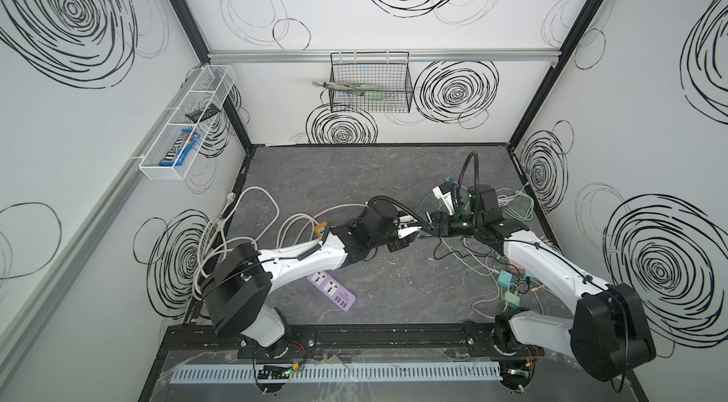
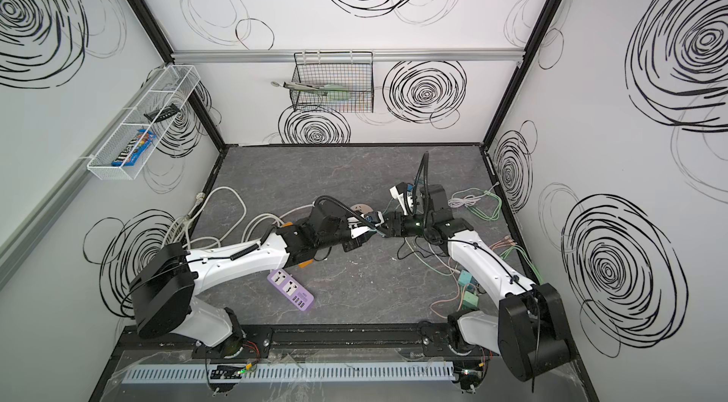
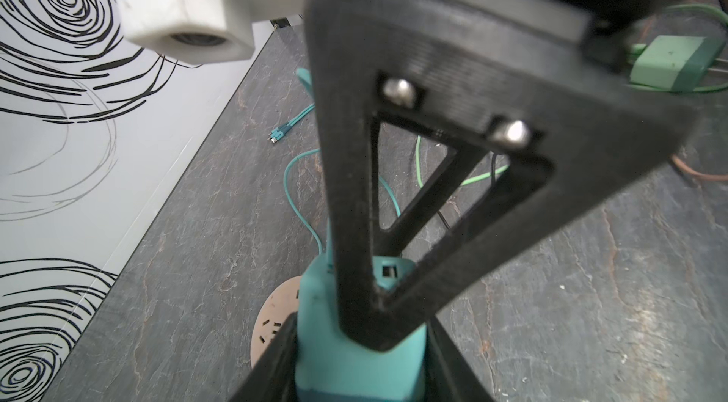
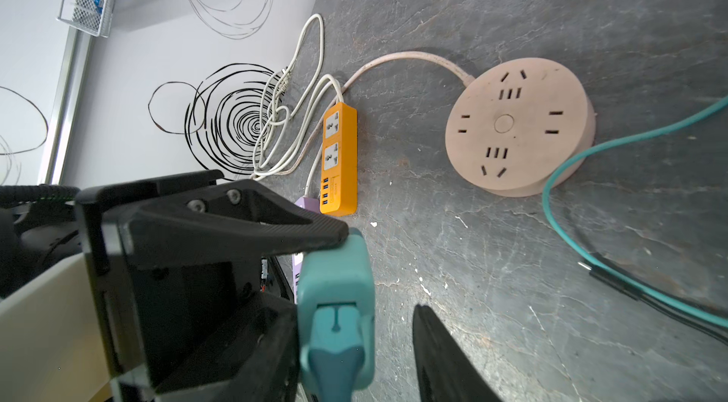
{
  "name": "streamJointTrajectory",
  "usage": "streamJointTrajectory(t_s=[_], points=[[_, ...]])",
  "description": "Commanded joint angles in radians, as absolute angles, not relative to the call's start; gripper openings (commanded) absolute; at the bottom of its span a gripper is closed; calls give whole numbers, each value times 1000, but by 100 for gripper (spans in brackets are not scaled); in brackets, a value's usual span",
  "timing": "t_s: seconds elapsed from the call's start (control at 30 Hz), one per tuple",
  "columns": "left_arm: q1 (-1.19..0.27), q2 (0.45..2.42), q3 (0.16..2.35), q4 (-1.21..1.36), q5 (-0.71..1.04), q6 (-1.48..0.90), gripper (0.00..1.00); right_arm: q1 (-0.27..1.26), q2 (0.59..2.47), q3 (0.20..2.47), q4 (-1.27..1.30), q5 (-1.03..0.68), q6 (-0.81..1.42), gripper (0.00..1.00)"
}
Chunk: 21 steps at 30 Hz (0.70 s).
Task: Insert the plug
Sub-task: 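Lift the adapter with the left gripper while the right gripper closes on it, then open the left gripper and swing it away while the right gripper holds the adapter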
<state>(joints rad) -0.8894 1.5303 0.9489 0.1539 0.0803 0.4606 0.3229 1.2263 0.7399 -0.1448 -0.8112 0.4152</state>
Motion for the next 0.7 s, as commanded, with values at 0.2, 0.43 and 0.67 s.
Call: streamJointTrajectory(t_s=[0.2, 0.43, 0.67], points=[[-900, 1518, 954, 179, 126, 522, 0, 342, 1265, 800, -182, -835, 375, 30], [-894, 1536, 978, 189, 15, 431, 53, 338, 1217, 845, -211, -780, 336, 0], [-812, 1612, 1032, 171, 7, 73, 88, 208, 1091, 845, -145, -620, 438, 0]])
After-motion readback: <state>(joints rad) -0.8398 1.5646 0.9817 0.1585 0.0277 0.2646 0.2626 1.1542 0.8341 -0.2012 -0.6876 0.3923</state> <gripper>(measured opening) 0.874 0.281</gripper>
